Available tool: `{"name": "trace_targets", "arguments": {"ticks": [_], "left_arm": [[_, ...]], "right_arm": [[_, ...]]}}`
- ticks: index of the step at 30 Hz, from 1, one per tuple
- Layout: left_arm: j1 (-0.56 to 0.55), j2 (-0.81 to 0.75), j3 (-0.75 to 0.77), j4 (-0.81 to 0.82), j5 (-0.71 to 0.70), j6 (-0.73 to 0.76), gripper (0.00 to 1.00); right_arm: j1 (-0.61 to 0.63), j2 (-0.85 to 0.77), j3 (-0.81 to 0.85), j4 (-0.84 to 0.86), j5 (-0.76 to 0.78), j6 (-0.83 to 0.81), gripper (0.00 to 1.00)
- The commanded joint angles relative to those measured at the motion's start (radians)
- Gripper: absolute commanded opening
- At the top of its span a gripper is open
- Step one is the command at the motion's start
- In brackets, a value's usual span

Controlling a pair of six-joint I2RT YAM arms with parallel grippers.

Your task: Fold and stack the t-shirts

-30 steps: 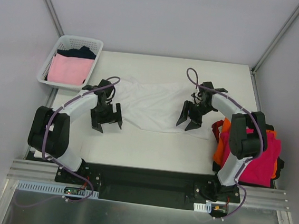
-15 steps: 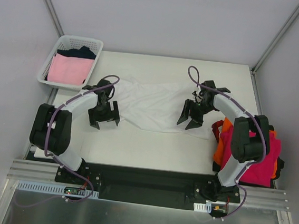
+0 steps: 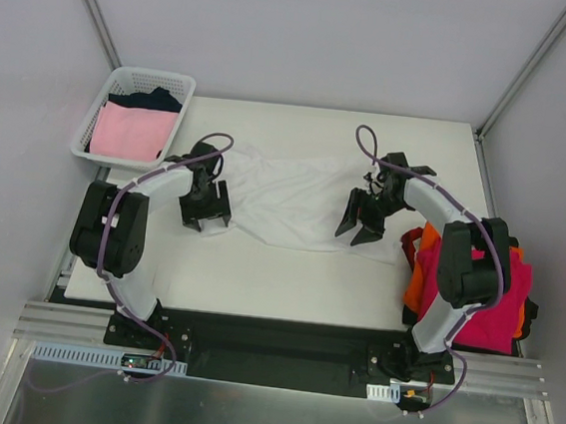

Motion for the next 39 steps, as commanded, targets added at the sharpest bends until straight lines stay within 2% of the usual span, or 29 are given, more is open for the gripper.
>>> {"name": "trace_targets", "arguments": {"ticks": [1,2,6,9,14,19,25,28,32,35,38,39], "left_arm": [[0.005,-0.005,0.043,0.009,0.027,0.030,0.63],[0.006,-0.009,0.038,0.009,0.028,0.030,0.54],[0.006,-0.028,0.015,0.008,0.033,0.030,0.34],[0.006,-0.054,-0.003,0.005,0.027,0.021,0.29],[0.005,-0.110,0.032,-0.073,0.018,0.002,0.30],[0.006,-0.147,0.179,-0.188,-0.007,0.001,0.31],[0.006,-0.112,0.516,-0.354,-0.007,0.011,0.35],[0.006,-0.092,0.606,-0.409,-0.004,0.014,0.36],[0.009,-0.092,0.658,-0.451,-0.008,0.030,0.37],[0.009,-0.106,0.622,-0.463,-0.019,0.039,0.38],[0.009,-0.159,0.461,-0.437,0.007,0.039,0.55],[0.008,-0.204,0.404,-0.419,0.015,0.040,0.69]], "right_arm": [[0.005,-0.035,0.015,-0.021,0.008,0.005,0.56],[0.007,-0.033,0.015,-0.021,0.008,0.007,0.56],[0.010,-0.027,0.021,-0.019,0.010,0.011,0.56],[0.015,-0.016,0.026,-0.021,0.010,0.014,0.55],[0.030,0.008,0.039,-0.021,0.014,0.022,0.55],[0.054,0.034,0.062,-0.021,0.019,0.030,0.55],[0.084,0.073,0.102,-0.019,0.027,0.042,0.54],[0.093,0.081,0.113,-0.019,0.031,0.043,0.54],[0.097,0.084,0.115,-0.021,0.037,0.045,0.54],[0.101,0.087,0.118,-0.019,0.039,0.043,0.54],[0.102,0.088,0.121,-0.019,0.042,0.045,0.54],[0.102,0.087,0.118,-0.017,0.042,0.046,0.54]]}}
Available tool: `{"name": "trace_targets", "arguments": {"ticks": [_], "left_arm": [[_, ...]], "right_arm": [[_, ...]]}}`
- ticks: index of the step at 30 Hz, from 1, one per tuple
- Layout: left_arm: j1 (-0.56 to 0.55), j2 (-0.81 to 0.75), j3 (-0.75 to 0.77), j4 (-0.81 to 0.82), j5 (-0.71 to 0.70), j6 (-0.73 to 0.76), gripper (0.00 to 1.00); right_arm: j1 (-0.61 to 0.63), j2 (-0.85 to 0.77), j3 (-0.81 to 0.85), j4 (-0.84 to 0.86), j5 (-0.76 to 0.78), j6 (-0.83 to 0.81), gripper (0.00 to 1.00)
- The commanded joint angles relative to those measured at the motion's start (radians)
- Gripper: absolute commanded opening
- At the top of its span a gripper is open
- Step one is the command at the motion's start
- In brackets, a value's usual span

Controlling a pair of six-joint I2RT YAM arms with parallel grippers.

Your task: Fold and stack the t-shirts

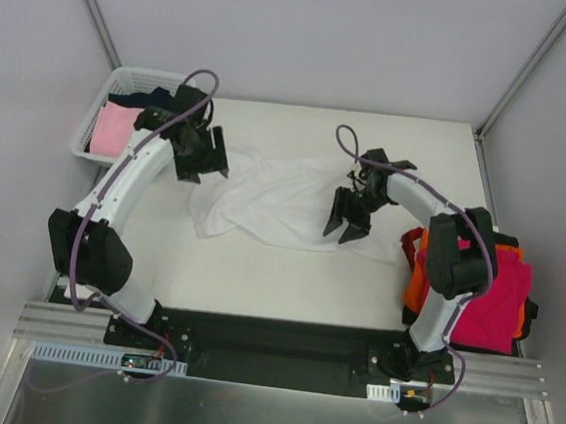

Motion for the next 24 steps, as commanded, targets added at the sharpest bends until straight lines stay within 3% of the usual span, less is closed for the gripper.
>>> {"name": "trace_targets", "arguments": {"ticks": [1,3,6,12,20,24], "left_arm": [[0.009,-0.125,-0.278,-0.024,0.007,0.011,0.78],[0.009,-0.190,-0.389,0.042,0.004,0.012,0.92],[0.009,-0.255,-0.598,0.148,0.007,0.012,0.98],[0.009,-0.229,-0.756,0.293,0.007,-0.008,0.94],[0.028,-0.077,-0.657,0.333,0.017,-0.041,0.86],[0.028,-0.001,-0.611,0.344,-0.054,-0.038,0.79]], "right_arm": [[0.007,0.003,0.034,-0.013,0.014,0.012,0.54],[0.010,0.000,0.028,-0.012,0.016,0.014,0.54],[0.016,0.007,0.021,-0.013,0.013,0.012,0.54],[0.027,0.026,0.048,-0.036,0.014,0.003,0.54],[0.030,0.021,0.053,-0.056,0.025,-0.005,0.54],[0.030,0.007,0.041,-0.055,0.031,-0.005,0.54]]}}
